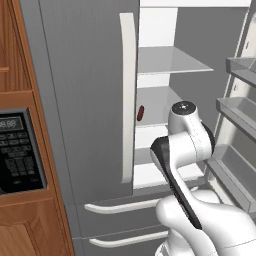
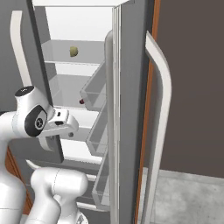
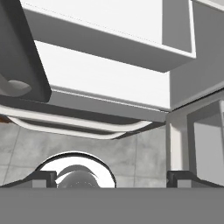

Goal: Retrieve the sausage and cheese from the fridge and place them on the cutting board on the counter.

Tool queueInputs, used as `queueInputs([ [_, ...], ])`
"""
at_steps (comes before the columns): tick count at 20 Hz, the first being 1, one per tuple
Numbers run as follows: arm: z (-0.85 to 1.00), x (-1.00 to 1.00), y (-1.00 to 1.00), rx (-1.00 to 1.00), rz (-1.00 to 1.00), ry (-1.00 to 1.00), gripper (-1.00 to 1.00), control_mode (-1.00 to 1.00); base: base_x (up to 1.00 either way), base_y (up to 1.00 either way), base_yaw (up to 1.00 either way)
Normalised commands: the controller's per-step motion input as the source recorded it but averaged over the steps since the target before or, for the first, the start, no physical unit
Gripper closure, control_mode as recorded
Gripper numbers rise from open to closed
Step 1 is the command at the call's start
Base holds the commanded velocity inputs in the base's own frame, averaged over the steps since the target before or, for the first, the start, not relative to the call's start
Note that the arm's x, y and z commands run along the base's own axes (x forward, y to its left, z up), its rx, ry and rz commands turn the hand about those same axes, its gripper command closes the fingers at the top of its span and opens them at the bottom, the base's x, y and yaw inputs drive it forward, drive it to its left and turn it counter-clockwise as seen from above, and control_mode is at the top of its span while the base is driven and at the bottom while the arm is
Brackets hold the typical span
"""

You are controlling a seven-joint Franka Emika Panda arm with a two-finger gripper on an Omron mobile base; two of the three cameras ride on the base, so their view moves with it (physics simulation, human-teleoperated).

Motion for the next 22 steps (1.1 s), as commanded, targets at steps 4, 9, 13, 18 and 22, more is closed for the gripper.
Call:
queueInputs([
  [4,0.00,0.00,0.00,0.00,0.00,0.00,-1.00,-1.00,0.00,0.00,0.00],
  [9,0.01,0.28,-0.04,0.10,0.02,-0.05,-1.00,-1.00,0.00,0.00,0.00],
  [13,0.16,0.50,-0.08,0.33,0.05,-0.09,-1.00,-1.00,0.00,0.00,0.00],
  [18,0.22,0.56,-0.13,0.30,0.01,-0.07,-1.00,-1.00,0.00,0.00,0.00],
  [22,0.23,0.56,0.15,0.04,0.00,-0.15,-1.00,-1.00,0.00,0.00,0.00],
])
